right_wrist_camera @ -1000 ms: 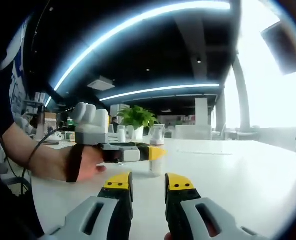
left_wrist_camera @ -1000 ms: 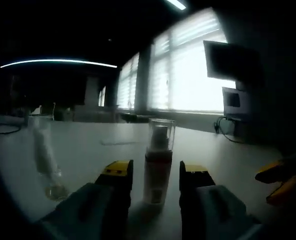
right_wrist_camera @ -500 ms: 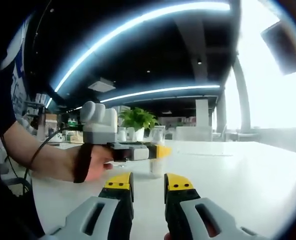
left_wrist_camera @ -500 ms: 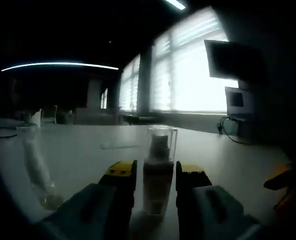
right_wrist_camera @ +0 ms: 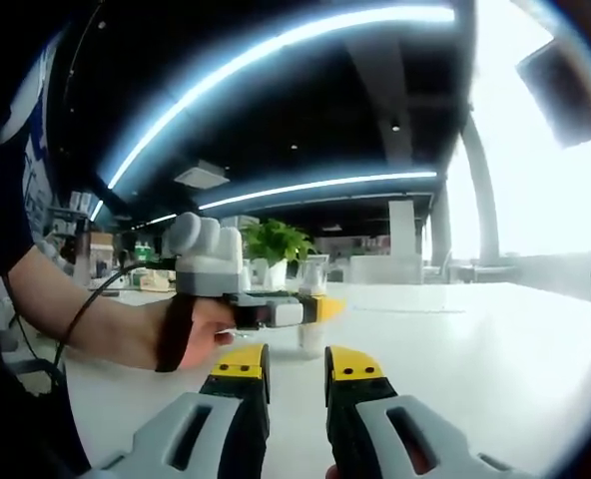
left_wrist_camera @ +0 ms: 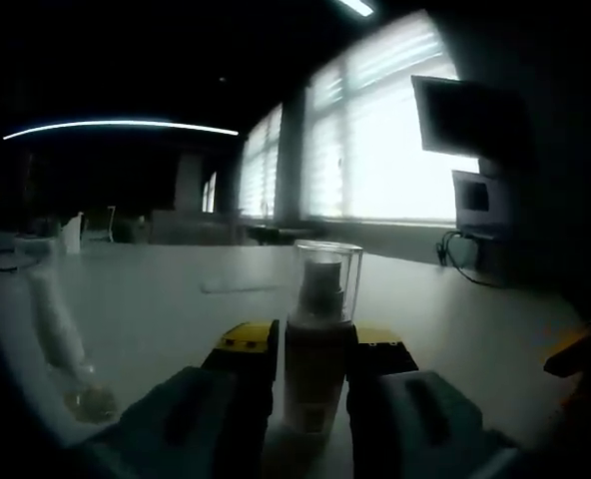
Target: Clamp pump bottle remove cover press pump head put on cover
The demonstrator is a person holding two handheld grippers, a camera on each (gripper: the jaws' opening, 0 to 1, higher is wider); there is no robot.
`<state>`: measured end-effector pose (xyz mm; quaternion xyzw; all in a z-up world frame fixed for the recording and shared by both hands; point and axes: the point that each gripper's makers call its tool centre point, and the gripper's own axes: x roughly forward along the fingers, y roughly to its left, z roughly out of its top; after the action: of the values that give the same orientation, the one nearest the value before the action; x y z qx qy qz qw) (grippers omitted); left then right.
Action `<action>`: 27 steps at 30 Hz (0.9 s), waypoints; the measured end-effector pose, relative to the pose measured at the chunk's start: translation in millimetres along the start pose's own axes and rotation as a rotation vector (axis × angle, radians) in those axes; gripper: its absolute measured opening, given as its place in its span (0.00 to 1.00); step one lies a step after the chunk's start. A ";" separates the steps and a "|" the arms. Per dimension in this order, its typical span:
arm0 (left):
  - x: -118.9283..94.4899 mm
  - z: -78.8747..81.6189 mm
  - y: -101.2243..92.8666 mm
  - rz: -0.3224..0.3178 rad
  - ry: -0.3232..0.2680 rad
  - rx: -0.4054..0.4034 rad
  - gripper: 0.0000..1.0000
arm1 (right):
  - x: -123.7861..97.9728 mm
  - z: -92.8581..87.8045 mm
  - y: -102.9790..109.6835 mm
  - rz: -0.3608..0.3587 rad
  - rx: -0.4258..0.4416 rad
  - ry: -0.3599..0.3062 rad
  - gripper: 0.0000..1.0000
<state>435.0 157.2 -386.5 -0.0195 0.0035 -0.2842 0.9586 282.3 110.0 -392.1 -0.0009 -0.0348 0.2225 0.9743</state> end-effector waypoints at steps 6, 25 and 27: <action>3.7 -4.1 -0.7 -0.017 0.012 0.023 0.17 | -0.3 -0.6 -2.5 -0.007 0.002 -0.002 0.16; 7.9 -3.4 -12.1 -0.080 -0.014 0.041 0.15 | -0.5 -1.8 -4.2 -0.017 0.000 0.000 0.15; 6.0 -3.9 -12.5 -0.093 -0.017 0.022 0.15 | -0.5 -1.7 -4.2 -0.016 -0.001 0.000 0.15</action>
<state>433.2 143.3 -389.8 -0.0115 -0.0090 -0.3284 0.9444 283.8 106.0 -393.8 -0.0009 -0.0350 0.2146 0.9761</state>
